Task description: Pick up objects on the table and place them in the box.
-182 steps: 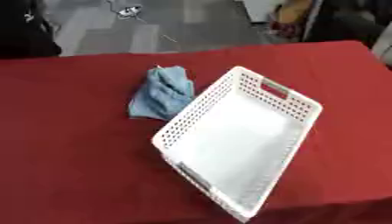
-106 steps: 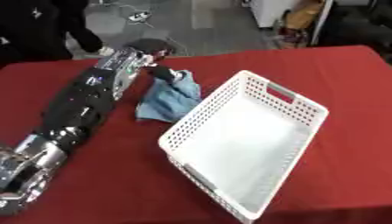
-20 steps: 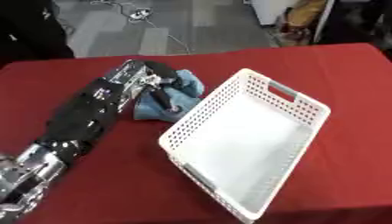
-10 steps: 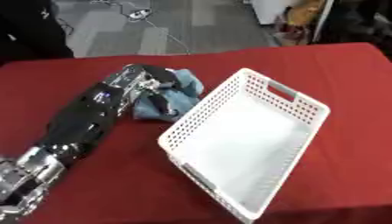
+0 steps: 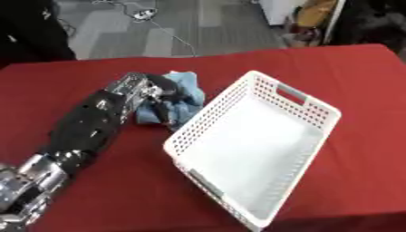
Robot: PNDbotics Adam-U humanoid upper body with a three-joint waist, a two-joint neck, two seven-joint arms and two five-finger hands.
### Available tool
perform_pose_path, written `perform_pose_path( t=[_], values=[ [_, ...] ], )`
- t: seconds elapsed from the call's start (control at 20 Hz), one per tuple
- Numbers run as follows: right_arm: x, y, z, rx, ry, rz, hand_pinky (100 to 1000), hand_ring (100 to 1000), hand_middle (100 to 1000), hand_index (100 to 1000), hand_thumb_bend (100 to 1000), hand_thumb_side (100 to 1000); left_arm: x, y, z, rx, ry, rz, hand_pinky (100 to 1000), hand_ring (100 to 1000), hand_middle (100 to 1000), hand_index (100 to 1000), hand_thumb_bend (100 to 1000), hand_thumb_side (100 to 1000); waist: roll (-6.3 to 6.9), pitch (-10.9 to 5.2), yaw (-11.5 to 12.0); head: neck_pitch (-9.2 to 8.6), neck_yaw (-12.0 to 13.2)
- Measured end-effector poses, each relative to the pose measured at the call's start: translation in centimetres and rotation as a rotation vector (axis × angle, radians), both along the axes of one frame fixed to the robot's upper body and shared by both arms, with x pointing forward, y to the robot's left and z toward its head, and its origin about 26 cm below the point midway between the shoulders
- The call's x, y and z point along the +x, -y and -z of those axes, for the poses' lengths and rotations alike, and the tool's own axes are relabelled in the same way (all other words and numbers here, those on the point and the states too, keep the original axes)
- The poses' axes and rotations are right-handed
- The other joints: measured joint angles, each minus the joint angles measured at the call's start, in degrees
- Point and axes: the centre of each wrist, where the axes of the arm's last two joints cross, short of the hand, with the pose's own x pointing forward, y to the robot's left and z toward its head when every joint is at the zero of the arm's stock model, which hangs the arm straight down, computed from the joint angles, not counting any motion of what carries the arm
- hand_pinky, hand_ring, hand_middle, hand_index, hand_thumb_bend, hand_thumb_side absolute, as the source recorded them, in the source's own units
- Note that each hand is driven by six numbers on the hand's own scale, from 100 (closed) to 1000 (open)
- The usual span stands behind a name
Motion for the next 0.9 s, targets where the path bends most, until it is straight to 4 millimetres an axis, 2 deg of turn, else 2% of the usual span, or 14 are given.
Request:
perform_pose_path(
  t=[0.05, 0.1, 0.15, 0.2, 0.25, 0.3, 0.35, 0.4, 0.45, 0.5, 0.55, 0.7, 0.9],
  values=[
    [0.0, 0.0, 0.0, 0.000, 0.000, 0.000, 809, 851, 829, 954, 100, 1000, 0.0, 0.0, 0.2, -0.013, 0.002, -0.005, 100, 100, 246, 328, 701, 216, -0.01, -0.06, 0.0, 0.00, 0.0],
    [0.0, 0.0, 0.0, 0.000, 0.000, 0.000, 809, 851, 829, 954, 100, 1000, 0.0, 0.0, 0.3, -0.025, 0.008, -0.010, 121, 100, 292, 373, 713, 260, -0.01, -0.12, 0.0, 0.00, 0.0],
    [0.0, 0.0, 0.0, 0.000, 0.000, 0.000, 809, 851, 829, 954, 100, 1000, 0.0, 0.0, 0.4, -0.035, 0.016, -0.013, 100, 100, 142, 222, 631, 150, -0.01, -0.15, 0.0, 0.00, 0.0],
    [0.0, 0.0, 0.0, 0.000, 0.000, 0.000, 809, 851, 829, 954, 100, 1000, 0.0, -0.1, 0.5, -0.050, 0.027, -0.018, 100, 100, 129, 205, 605, 140, -0.01, -0.17, 0.0, 0.00, 0.0],
    [0.0, 0.0, 0.0, 0.000, 0.000, 0.000, 809, 851, 829, 954, 100, 1000, -0.1, -0.2, 0.6, -0.071, 0.039, -0.023, 100, 100, 100, 179, 498, 100, -0.01, -0.17, 0.1, 0.00, 0.0],
    [0.0, 0.0, 0.0, 0.000, 0.000, 0.000, 809, 851, 829, 954, 100, 1000, -0.1, -0.4, 0.7, -0.100, 0.053, -0.030, 100, 100, 100, 177, 482, 100, -0.01, -0.17, 0.1, 0.00, 0.0],
    [0.0, 0.0, 0.0, 0.000, 0.000, 0.000, 809, 851, 827, 954, 100, 1000, -0.2, -0.6, 0.9, -0.134, 0.067, -0.040, 100, 100, 100, 167, 299, 100, -0.02, -0.17, 0.2, 0.00, 0.0],
    [0.0, 0.0, 0.0, 0.000, 0.000, 0.001, 809, 851, 827, 954, 100, 1000, -0.3, -0.8, 1.1, -0.173, 0.083, -0.054, 100, 100, 100, 164, 254, 102, -0.04, -0.15, 0.2, 0.00, 0.0],
    [0.0, 0.0, 0.0, 0.000, 0.000, 0.001, 809, 851, 827, 954, 100, 1000, -0.4, -0.9, 1.3, -0.213, 0.098, -0.070, 100, 100, 100, 158, 166, 112, -0.07, -0.09, 0.2, 0.00, 0.0],
    [0.0, 0.0, 0.0, -0.001, 0.000, 0.001, 809, 851, 827, 954, 100, 1000, -0.5, -1.0, 1.4, -0.259, 0.117, -0.086, 100, 100, 100, 160, 201, 109, -0.09, 0.05, 0.2, 0.00, 0.0],
    [0.0, 0.0, 0.0, -0.001, 0.000, 0.001, 809, 851, 827, 954, 100, 1000, -0.7, -1.2, 1.6, -0.304, 0.132, -0.105, 100, 100, 100, 156, 120, 117, -0.10, 0.11, 0.2, 0.00, 0.0],
    [0.0, 0.0, 0.0, -0.001, 0.000, 0.003, 809, 851, 827, 955, 100, 1000, -1.1, -1.7, 1.6, -0.456, 0.186, -0.162, 100, 100, 100, 143, 100, 168, -0.16, 0.16, 0.4, 0.00, 0.0],
    [0.0, 0.1, 0.0, 0.000, 0.000, 0.010, 808, 851, 827, 955, 100, 1000, -1.6, -2.6, -0.7, -0.731, 0.322, -0.241, 100, 100, 100, 137, 100, 253, -0.19, 0.21, 0.4, 0.00, -0.2]
  ],
)
